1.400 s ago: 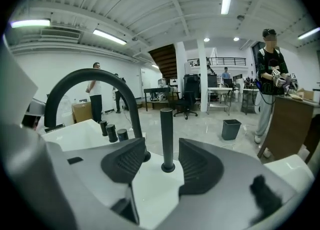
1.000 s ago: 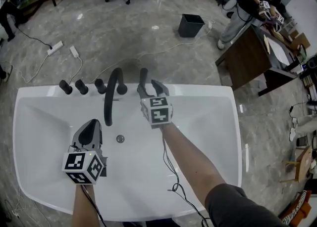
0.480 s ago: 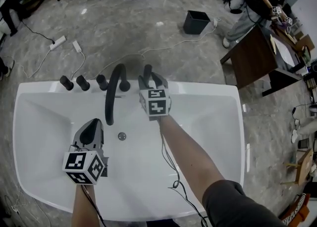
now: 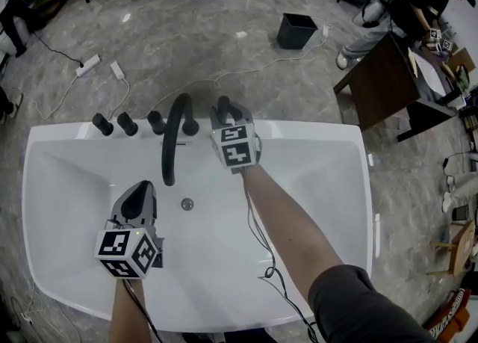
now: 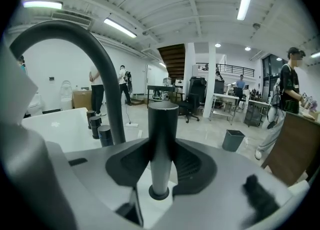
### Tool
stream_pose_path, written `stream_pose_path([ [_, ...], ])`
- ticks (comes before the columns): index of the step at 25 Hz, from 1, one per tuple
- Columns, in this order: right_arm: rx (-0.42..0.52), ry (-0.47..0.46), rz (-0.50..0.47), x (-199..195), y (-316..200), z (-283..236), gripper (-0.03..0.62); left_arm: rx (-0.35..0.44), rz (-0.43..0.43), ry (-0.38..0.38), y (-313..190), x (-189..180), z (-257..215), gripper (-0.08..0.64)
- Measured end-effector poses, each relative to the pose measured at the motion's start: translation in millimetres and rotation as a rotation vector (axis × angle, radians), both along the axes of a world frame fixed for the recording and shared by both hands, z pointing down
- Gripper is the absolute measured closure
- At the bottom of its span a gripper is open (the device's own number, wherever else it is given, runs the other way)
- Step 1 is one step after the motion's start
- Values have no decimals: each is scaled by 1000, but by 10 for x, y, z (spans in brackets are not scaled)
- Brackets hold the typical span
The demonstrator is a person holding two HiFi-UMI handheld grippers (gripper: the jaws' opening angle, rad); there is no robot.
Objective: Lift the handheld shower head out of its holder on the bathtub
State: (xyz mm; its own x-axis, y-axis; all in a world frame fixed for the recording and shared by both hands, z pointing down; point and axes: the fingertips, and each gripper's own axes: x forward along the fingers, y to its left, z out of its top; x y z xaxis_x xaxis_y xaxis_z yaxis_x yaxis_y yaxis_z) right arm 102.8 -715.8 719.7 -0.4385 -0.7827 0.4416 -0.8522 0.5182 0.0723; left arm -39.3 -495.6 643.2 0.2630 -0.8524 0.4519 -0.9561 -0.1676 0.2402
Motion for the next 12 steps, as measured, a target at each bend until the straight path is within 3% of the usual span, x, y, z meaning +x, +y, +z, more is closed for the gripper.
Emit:
stream_pose_path([
  [3,-18,-38,13,30,74,-71,449,-2,6,2,13,27,-40,534],
  [12,67,-84,-7,169,324,-677,449,35,42,11,96,202,-246,534],
])
